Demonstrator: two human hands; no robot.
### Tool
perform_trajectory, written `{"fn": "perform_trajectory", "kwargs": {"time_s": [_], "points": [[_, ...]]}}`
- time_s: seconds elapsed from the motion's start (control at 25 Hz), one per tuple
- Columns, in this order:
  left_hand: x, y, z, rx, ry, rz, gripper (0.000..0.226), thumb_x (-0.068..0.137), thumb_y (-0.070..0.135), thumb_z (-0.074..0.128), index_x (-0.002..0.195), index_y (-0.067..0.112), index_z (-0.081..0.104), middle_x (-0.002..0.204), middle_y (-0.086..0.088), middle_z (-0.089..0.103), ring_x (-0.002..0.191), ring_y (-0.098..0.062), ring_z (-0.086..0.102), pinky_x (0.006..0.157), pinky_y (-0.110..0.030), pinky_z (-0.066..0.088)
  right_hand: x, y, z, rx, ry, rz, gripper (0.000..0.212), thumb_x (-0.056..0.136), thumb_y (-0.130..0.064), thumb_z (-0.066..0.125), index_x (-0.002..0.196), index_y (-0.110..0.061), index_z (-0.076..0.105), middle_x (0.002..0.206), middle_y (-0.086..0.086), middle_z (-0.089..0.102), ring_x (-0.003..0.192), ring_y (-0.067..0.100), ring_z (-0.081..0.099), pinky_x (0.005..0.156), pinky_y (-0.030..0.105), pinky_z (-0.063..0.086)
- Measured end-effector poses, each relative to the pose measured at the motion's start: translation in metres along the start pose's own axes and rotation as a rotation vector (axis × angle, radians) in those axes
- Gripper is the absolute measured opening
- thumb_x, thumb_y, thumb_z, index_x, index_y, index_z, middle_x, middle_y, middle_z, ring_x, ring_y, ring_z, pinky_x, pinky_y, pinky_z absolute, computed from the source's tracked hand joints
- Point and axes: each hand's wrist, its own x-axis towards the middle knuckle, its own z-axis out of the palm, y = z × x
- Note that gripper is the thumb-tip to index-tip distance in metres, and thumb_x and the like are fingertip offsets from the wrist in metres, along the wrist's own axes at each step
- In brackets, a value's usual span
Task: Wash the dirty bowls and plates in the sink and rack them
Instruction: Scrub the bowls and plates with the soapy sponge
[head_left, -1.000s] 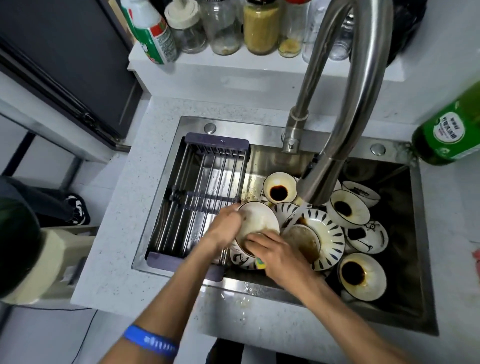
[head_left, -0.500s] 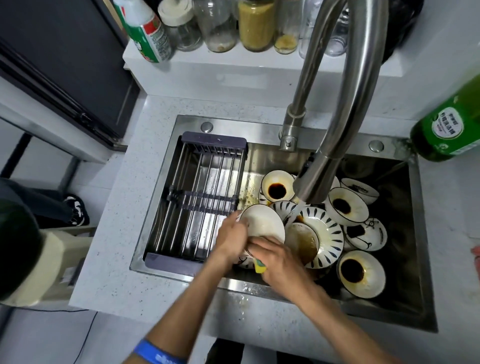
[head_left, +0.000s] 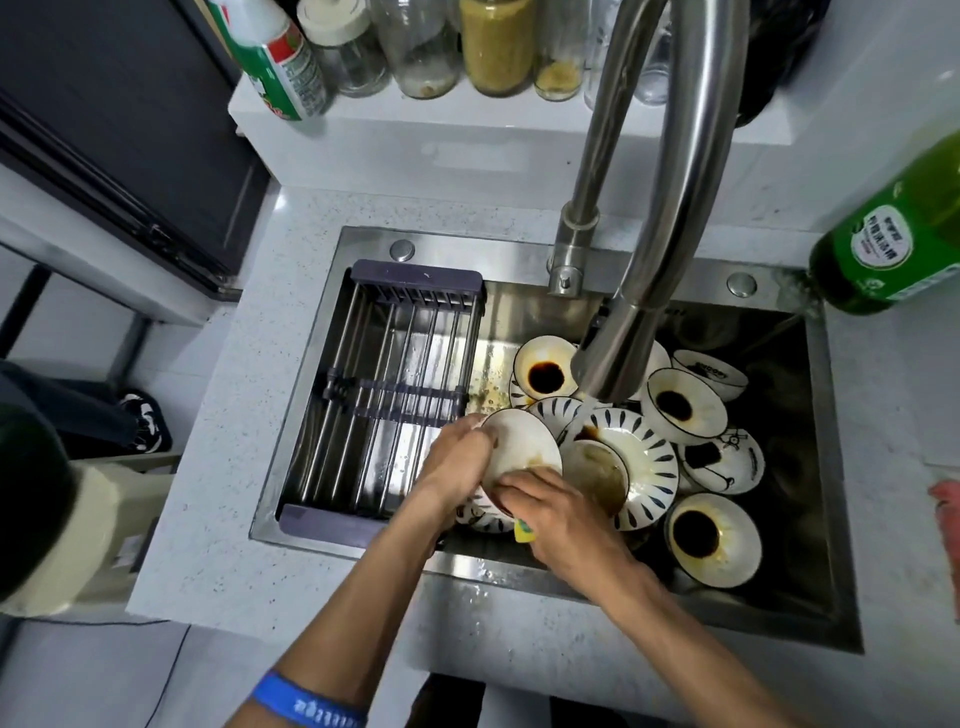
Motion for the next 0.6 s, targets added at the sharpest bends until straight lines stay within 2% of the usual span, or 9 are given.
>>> {"fn": "perform_trajectory", "kwargs": {"time_s": [0.04,0.08,0.16,0.2,0.28,0.36,0.44,0.52,0.6], "points": [[0.003,0.003,-0.001,-0.070,-0.070,-0.032,0.052,0.087,0.040,0.051,0.137,0.025,0.054,0.132,-0.009,0.060,0.112,-0.026,0.059,0.082,-0.038,0.053,-0.002,0.005,-0.001,-0.011,0.032,0.014,0.056,0.059,0.016,0.065,0.104,-0.016,0.069,0.111,-0.005,0.066,0.097,0.019,0.060,0.081,0.035,0.055],[0.003,0.004,-0.001,-0.247,-0.144,-0.019,0.051,0.090,0.043,0.053,0.136,0.022,0.056,0.132,-0.012,0.061,0.113,-0.028,0.061,0.083,-0.039,0.053,-0.001,0.006,-0.005,0.087,0.074,0.120,0.051,0.061,0.015,0.068,0.100,-0.018,0.070,0.106,-0.006,0.069,0.094,0.018,0.062,0.079,0.035,0.056],[-0.013,-0.004,0.013,-0.658,-0.260,-0.051,0.059,0.096,0.057,0.045,0.131,0.012,0.062,0.128,-0.021,0.064,0.115,-0.033,0.063,0.096,-0.045,0.051,0.005,-0.008,-0.011,0.535,0.187,0.474,0.038,0.067,0.005,0.077,0.094,-0.021,0.073,0.094,-0.006,0.074,0.085,0.013,0.067,0.076,0.035,0.057],[-0.018,-0.016,0.020,-0.792,-0.271,-0.076,0.067,0.097,0.061,0.039,0.130,0.008,0.062,0.126,-0.024,0.064,0.114,-0.035,0.063,0.099,-0.046,0.048,0.008,-0.014,-0.012,0.861,0.216,0.659,0.037,0.067,0.001,0.081,0.097,-0.020,0.073,0.093,-0.003,0.076,0.085,0.015,0.070,0.076,0.037,0.058],[-0.020,-0.035,0.024,-0.933,-0.243,-0.131,0.075,0.095,0.065,0.038,0.133,0.003,0.059,0.126,-0.028,0.062,0.114,-0.039,0.061,0.098,-0.049,0.047,0.007,-0.014,-0.010,1.439,0.251,0.865,0.054,0.061,-0.006,0.087,0.111,-0.011,0.068,0.103,0.011,0.075,0.098,0.028,0.069,0.079,0.041,0.057],[-0.016,-0.043,0.016,-1.004,-0.221,-0.125,0.076,0.092,0.065,0.045,0.135,0.003,0.057,0.130,-0.029,0.059,0.120,-0.041,0.058,0.100,-0.053,0.048,0.009,-0.012,-0.012,1.712,0.298,0.948,0.067,0.062,-0.022,0.090,0.121,-0.008,0.061,0.113,0.017,0.070,0.108,0.033,0.065,0.083,0.046,0.056],[-0.017,-0.039,0.006,-1.034,-0.153,-0.084,0.065,0.090,0.055,0.056,0.131,0.005,0.059,0.131,-0.028,0.059,0.114,-0.037,0.063,0.089,-0.050,0.055,0.019,-0.016,-0.006,1.565,0.410,1.082,0.046,0.078,-0.036,0.078,0.113,-0.010,0.064,0.107,0.011,0.072,0.102,0.028,0.067,0.082,0.047,0.056],[-0.019,-0.031,-0.005,-1.061,-0.109,-0.035,0.060,0.077,0.044,0.076,0.122,0.005,0.064,0.127,-0.028,0.062,0.104,-0.032,0.069,0.079,-0.046,0.059,0.036,-0.022,0.002,1.260,0.505,1.249,0.027,0.094,-0.038,0.060,0.102,-0.012,0.065,0.095,0.005,0.071,0.096,0.022,0.064,0.072,0.035,0.052],[-0.021,-0.021,-0.014,-1.030,-0.185,0.000,0.078,0.057,0.036,0.093,0.122,0.004,0.064,0.125,-0.026,0.064,0.110,-0.035,0.065,0.088,-0.051,0.056,0.048,-0.023,0.002,1.220,0.575,1.243,0.020,0.101,-0.027,0.050,0.102,-0.020,0.068,0.101,-0.001,0.070,0.102,0.019,0.062,0.076,0.032,0.051]]}}
